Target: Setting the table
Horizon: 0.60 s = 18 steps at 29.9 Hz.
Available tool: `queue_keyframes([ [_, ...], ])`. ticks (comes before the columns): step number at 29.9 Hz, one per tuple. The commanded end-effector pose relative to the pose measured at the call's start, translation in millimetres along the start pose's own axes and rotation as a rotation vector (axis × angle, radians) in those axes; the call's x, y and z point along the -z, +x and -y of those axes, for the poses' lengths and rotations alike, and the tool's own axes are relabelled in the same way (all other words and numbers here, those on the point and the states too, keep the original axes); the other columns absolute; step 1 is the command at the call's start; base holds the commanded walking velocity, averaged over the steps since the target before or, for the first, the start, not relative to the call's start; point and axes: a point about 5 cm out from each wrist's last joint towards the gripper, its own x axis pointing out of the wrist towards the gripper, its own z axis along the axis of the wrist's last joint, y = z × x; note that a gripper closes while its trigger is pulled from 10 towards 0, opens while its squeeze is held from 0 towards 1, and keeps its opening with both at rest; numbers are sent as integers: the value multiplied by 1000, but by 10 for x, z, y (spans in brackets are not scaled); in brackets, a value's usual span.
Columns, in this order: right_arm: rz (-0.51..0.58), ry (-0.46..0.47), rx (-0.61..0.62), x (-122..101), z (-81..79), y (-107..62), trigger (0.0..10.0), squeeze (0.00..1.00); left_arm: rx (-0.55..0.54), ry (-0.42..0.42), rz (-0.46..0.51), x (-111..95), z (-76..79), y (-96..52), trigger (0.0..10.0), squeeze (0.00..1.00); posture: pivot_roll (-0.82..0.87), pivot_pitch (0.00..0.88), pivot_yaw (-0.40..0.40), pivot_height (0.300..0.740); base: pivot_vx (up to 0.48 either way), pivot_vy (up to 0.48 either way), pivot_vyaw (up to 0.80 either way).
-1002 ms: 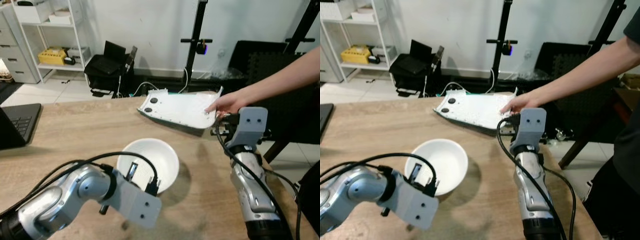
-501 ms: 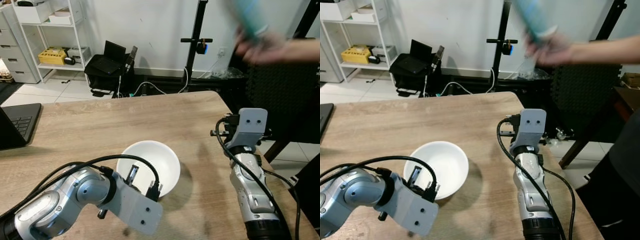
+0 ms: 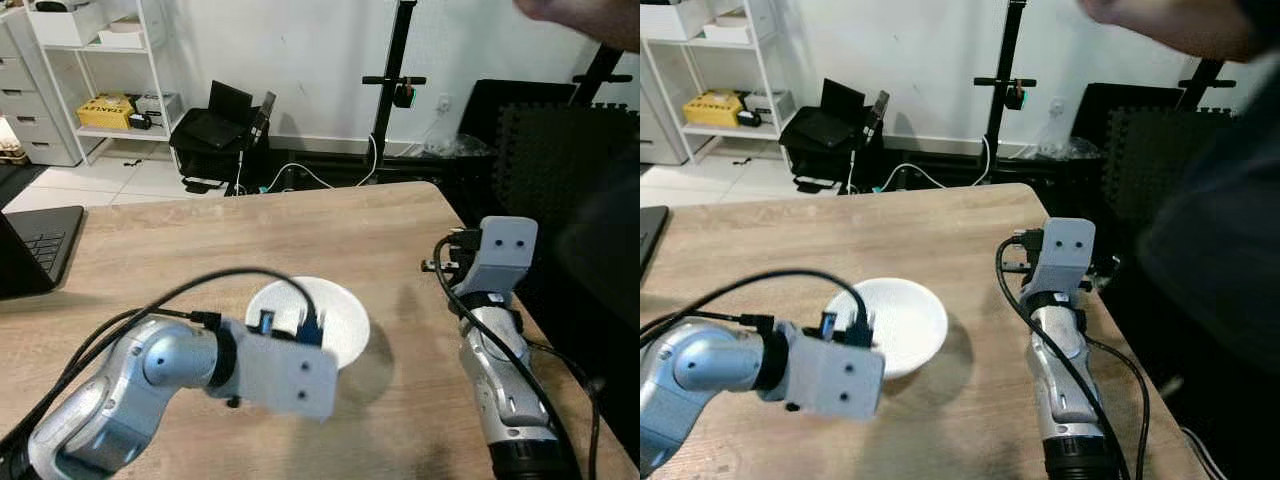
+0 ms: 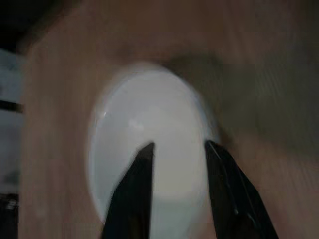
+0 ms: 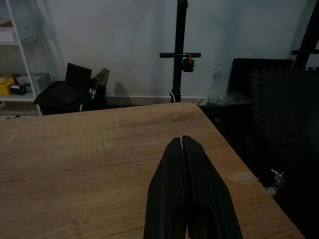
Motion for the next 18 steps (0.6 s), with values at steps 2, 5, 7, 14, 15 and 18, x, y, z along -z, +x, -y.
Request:
queue_keyframes([
  [2, -6, 12, -6, 32, -14, -38, 10000, 0, -174, -142, 55, 10, -133, -130, 10000, 0, 145, 166, 34, 740, 0, 0, 0],
  [5, -7, 16, -17, 33, -29, -47, 10000, 0, -248, -205, 62, 43, -203, -223, 10000, 0, 144, 167, 27, 740, 0, 0, 0],
  [7, -7, 17, -20, 33, -32, -49, 10000, 0, -250, -211, 67, 40, -205, -249, 10000, 0, 144, 167, 27, 740, 0, 0, 0],
  [14, -9, 15, -25, 35, -32, -51, 10000, 0, -263, -271, 116, -5, -206, -355, 10000, 0, 141, 162, 25, 740, 0, 0, 0],
  [15, -9, 15, -25, 35, -32, -51, 10000, 0, -263, -271, 116, -5, -206, -355, 10000, 0, 141, 162, 25, 740, 0, 0, 0],
  [18, -8, 15, -27, 34, -34, -53, 10000, 0, -387, -367, 188, -30, -317, -353, 10000, 0, 137, 156, 25, 740, 0, 0, 0],
])
